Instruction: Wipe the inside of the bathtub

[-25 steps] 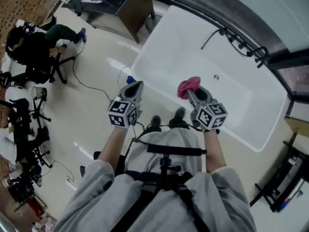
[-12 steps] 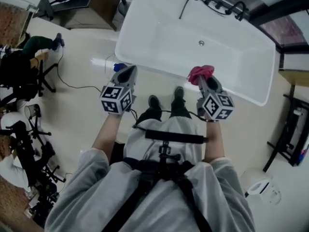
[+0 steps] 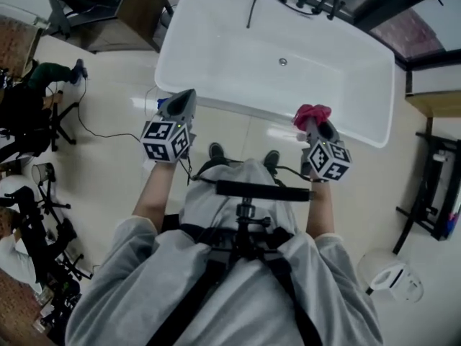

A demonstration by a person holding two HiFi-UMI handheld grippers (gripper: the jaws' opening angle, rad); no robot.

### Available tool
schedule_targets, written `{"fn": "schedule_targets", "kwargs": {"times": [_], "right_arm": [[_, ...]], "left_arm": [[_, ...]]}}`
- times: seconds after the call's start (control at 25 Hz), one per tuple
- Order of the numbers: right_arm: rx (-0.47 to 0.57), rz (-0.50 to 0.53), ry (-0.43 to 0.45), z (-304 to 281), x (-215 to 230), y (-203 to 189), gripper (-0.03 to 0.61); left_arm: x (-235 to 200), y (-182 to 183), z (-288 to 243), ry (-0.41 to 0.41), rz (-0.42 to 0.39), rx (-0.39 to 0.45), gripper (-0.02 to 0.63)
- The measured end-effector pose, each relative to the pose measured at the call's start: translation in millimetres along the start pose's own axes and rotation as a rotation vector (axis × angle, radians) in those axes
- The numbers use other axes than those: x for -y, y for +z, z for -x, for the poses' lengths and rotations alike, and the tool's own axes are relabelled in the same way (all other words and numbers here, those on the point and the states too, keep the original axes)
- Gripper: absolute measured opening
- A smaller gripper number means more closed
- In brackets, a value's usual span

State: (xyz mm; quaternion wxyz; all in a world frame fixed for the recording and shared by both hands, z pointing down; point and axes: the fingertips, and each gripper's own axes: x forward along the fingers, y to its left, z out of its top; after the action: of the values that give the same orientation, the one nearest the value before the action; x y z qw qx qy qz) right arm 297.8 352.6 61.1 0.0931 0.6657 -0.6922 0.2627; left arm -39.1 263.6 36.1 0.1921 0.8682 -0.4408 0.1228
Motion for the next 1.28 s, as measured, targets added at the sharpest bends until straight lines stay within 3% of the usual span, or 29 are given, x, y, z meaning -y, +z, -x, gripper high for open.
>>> {"fn": "schedule_targets", "kwargs": {"times": [0.52,1.28], "right_arm": [[-0.054,0.076,0.023,14,83,-5,0.104],[-0.058,0.016,-0.043,23,93,-24,0.103]], "left_arm": [[91,2,-31,0.057,0.003,-0.023,0.005],[94,-2,-42,0.029,-0.009,-0.048,0.005]]}}
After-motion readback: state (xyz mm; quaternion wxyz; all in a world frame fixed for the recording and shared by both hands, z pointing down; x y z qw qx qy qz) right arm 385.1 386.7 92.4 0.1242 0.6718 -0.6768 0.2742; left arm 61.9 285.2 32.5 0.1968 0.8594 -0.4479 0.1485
